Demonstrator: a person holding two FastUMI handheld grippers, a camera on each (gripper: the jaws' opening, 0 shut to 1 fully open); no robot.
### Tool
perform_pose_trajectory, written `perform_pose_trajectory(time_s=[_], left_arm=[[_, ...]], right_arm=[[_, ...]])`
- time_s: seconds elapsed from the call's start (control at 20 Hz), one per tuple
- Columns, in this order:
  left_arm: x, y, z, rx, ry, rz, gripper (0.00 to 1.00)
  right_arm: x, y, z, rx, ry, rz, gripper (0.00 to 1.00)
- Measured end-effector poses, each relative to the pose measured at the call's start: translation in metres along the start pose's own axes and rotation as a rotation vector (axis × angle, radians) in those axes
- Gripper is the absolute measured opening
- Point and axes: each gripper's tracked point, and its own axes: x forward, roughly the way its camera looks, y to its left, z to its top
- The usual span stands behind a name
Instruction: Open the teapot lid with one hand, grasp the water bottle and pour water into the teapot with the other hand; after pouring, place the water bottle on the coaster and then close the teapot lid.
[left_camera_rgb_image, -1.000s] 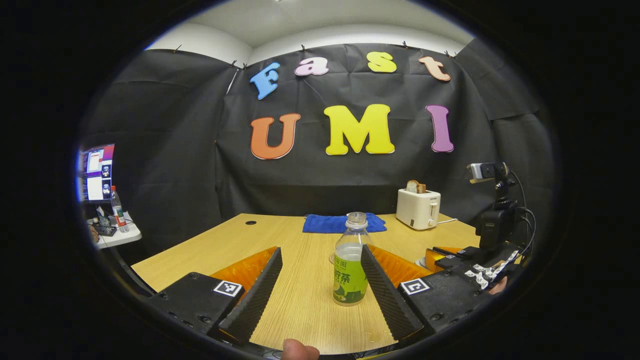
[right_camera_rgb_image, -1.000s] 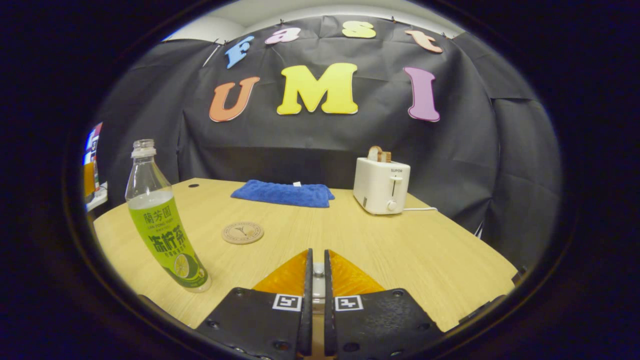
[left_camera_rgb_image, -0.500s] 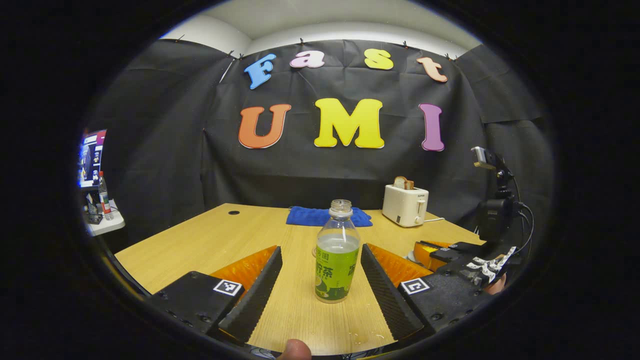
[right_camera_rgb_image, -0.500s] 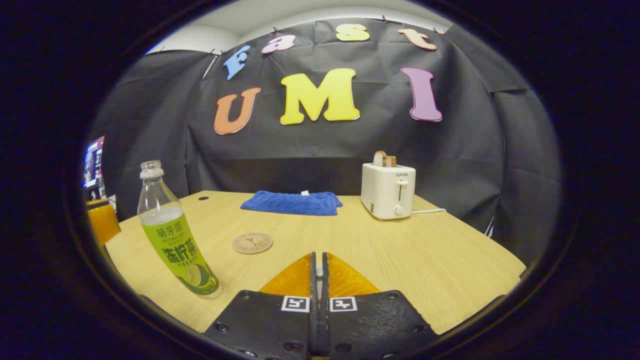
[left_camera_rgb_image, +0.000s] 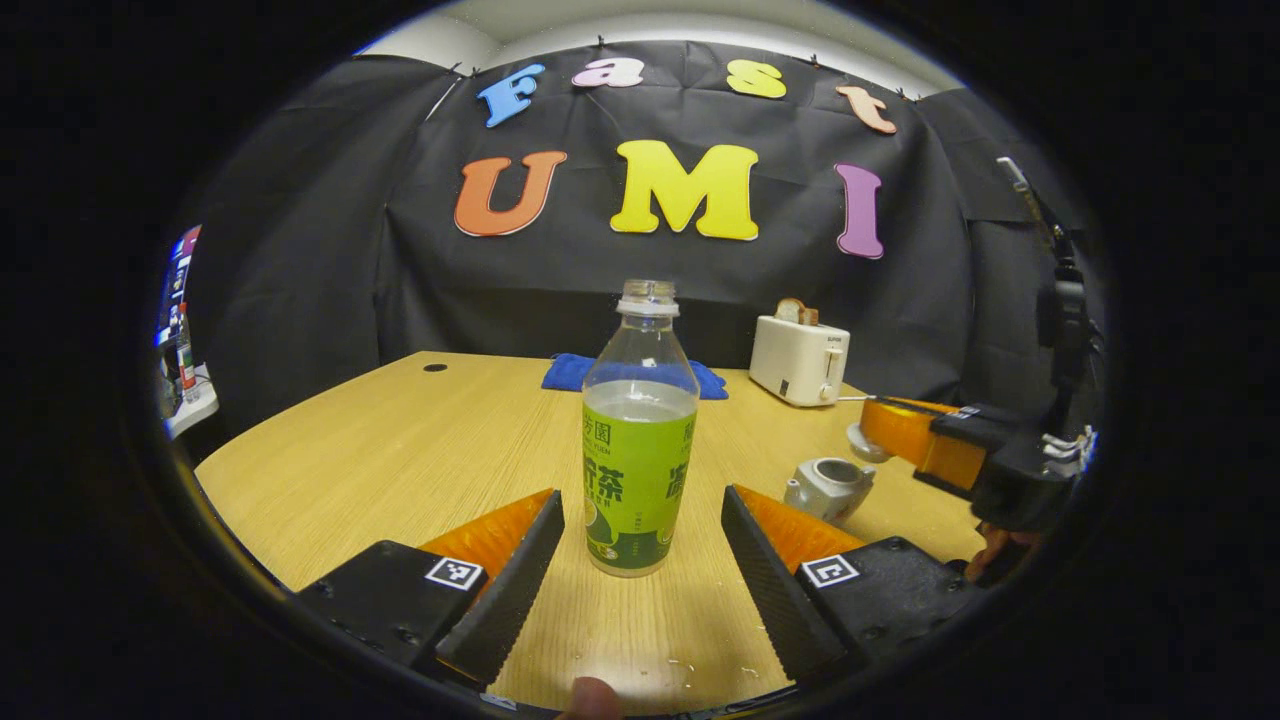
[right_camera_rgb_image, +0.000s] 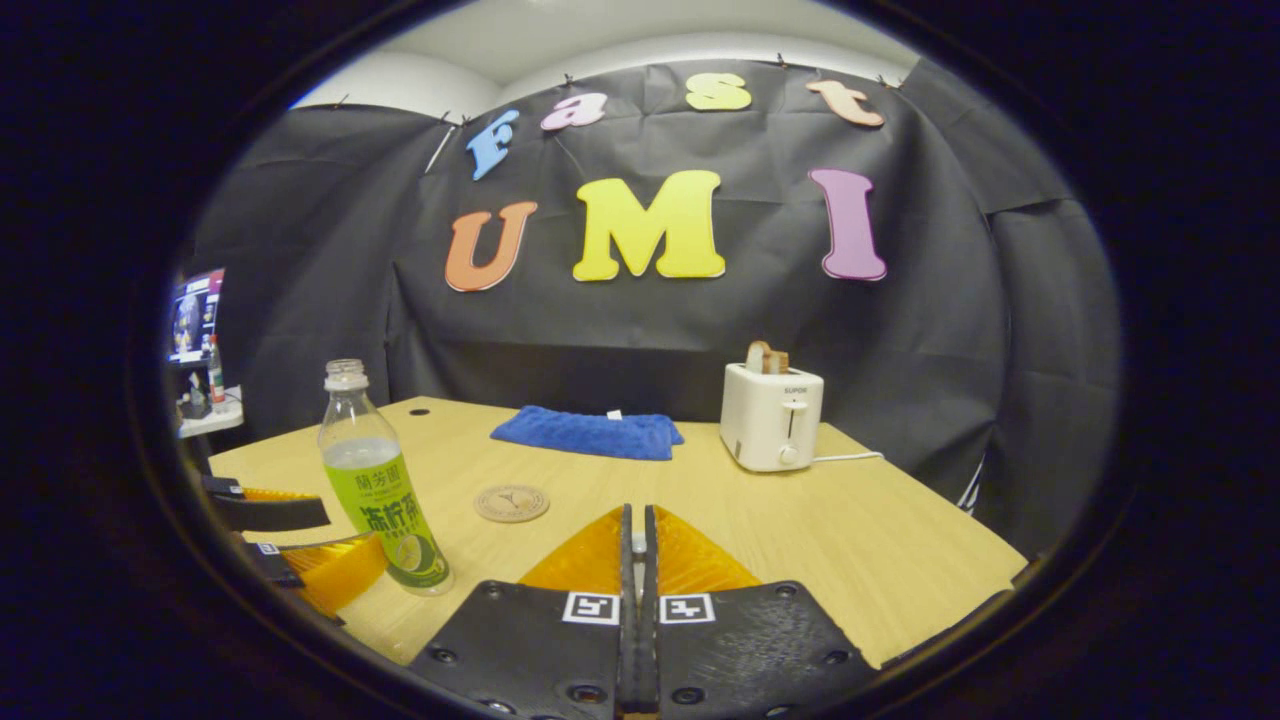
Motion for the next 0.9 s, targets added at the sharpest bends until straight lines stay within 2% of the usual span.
perform_pose_trajectory(time_s=[0.35, 0.65, 0.9], left_arm=[[0.028, 0.006, -0.010, -0.028, 0.007, 0.036, 1.00], [0.033, 0.007, -0.009, -0.036, 0.025, 0.038, 0.98], [0.040, 0.008, -0.009, -0.027, 0.048, 0.051, 0.85]], right_arm=[[-0.008, -0.021, -0.002, 0.008, 0.010, -0.016, 0.00], [-0.013, -0.021, -0.010, 0.021, 0.029, 0.017, 0.00], [-0.015, -0.021, -0.013, 0.012, 0.031, 0.033, 0.00]])
